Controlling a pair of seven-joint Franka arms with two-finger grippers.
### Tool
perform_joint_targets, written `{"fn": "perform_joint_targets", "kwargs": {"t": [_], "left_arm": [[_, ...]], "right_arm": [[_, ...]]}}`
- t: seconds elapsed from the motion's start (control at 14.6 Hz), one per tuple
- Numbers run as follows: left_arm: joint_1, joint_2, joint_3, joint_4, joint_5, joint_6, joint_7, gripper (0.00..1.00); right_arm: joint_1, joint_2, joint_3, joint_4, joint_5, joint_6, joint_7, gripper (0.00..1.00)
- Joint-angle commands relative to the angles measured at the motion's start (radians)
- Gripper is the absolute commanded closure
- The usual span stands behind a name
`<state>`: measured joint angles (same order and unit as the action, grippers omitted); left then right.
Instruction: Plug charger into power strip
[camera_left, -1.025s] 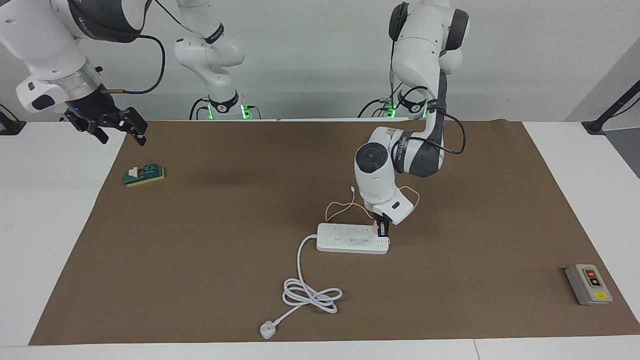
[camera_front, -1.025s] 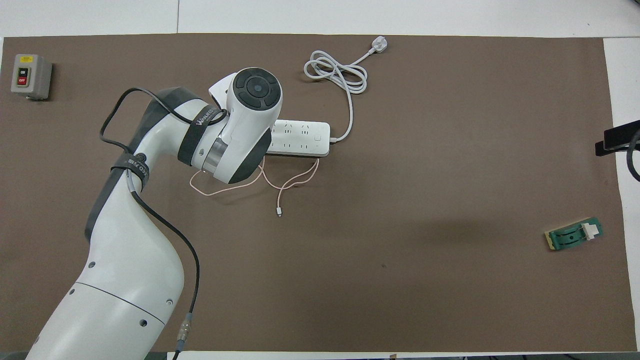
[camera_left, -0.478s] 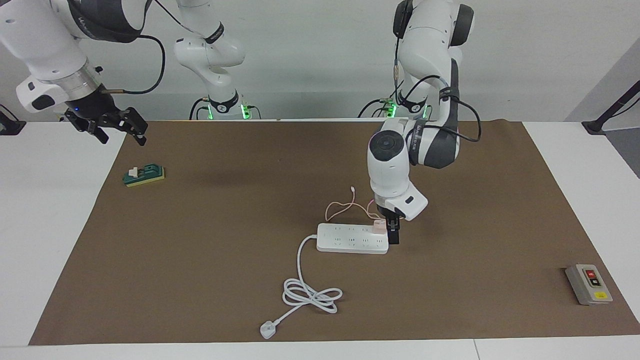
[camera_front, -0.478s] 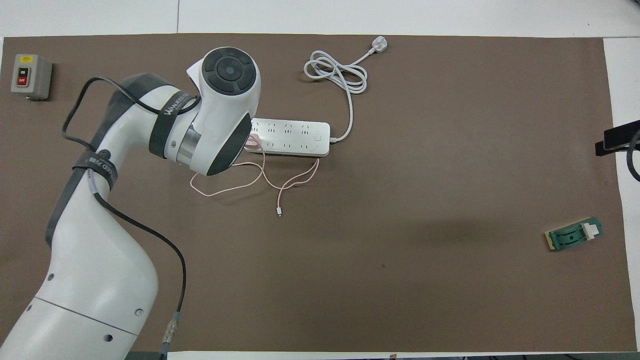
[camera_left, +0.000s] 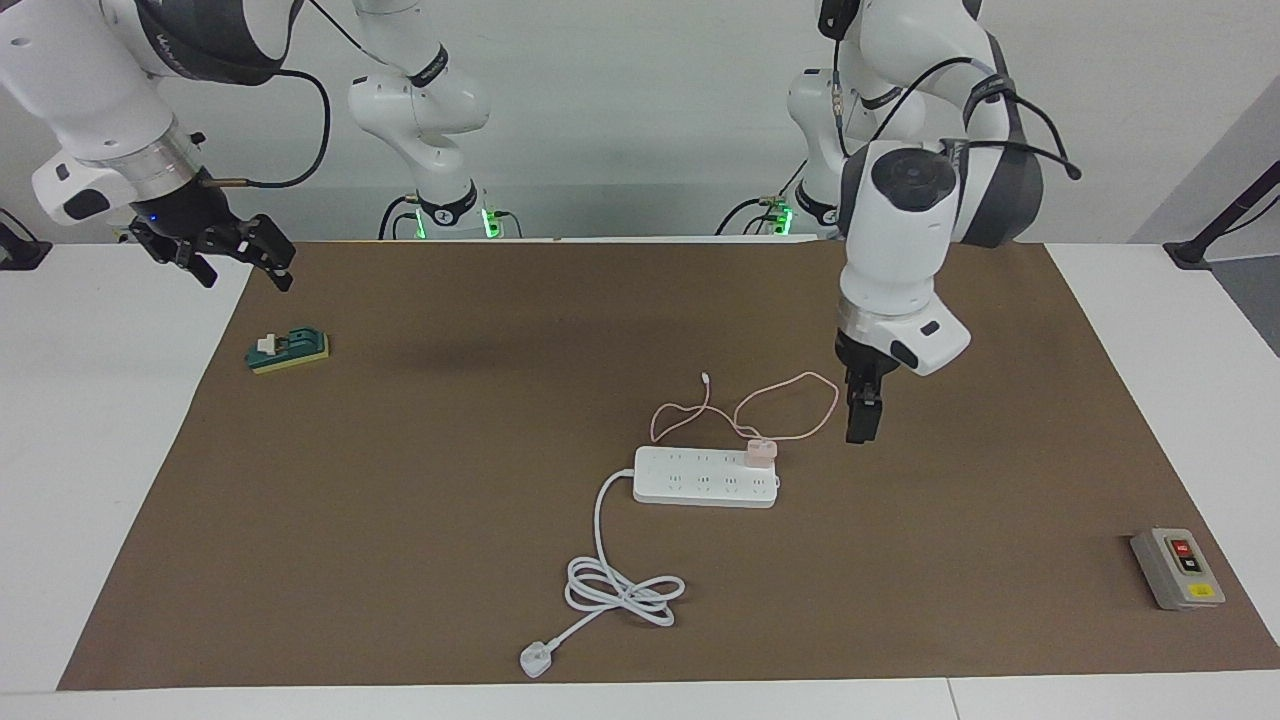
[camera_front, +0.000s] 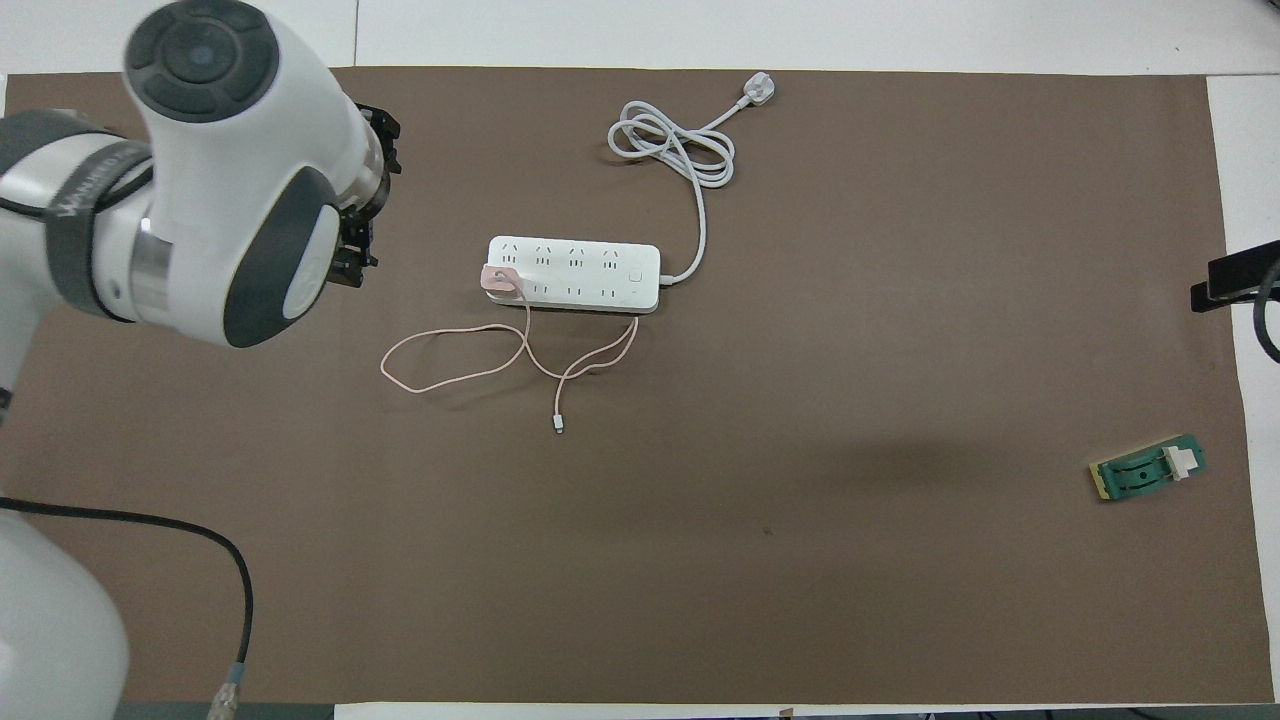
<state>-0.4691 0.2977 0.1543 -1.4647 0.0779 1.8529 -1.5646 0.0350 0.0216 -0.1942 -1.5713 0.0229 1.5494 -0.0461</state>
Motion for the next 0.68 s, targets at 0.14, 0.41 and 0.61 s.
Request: {"fn": "perform_joint_targets", "kwargs": {"t": [0.14, 0.41, 0.61], "left_arm": [[0.139, -0.142, -0.007, -0.017, -0.079, -0.113, 0.404, 0.0], [0.259, -0.222, -0.004, -0.017, -0.099, -0.224, 0.816, 0.0], [0.326, -0.252, 0.002, -0.025, -0.092, -0.299, 1.137, 0.0]], "right_arm": [[-0.003, -0.019, 0.002, -0.013, 0.009, -0.014, 0.018, 0.0], [-0.003, -0.019, 0.002, -0.013, 0.009, -0.014, 0.018, 0.0], [-0.003, -0.019, 0.002, -0.013, 0.009, -0.014, 0.018, 0.0]]}}
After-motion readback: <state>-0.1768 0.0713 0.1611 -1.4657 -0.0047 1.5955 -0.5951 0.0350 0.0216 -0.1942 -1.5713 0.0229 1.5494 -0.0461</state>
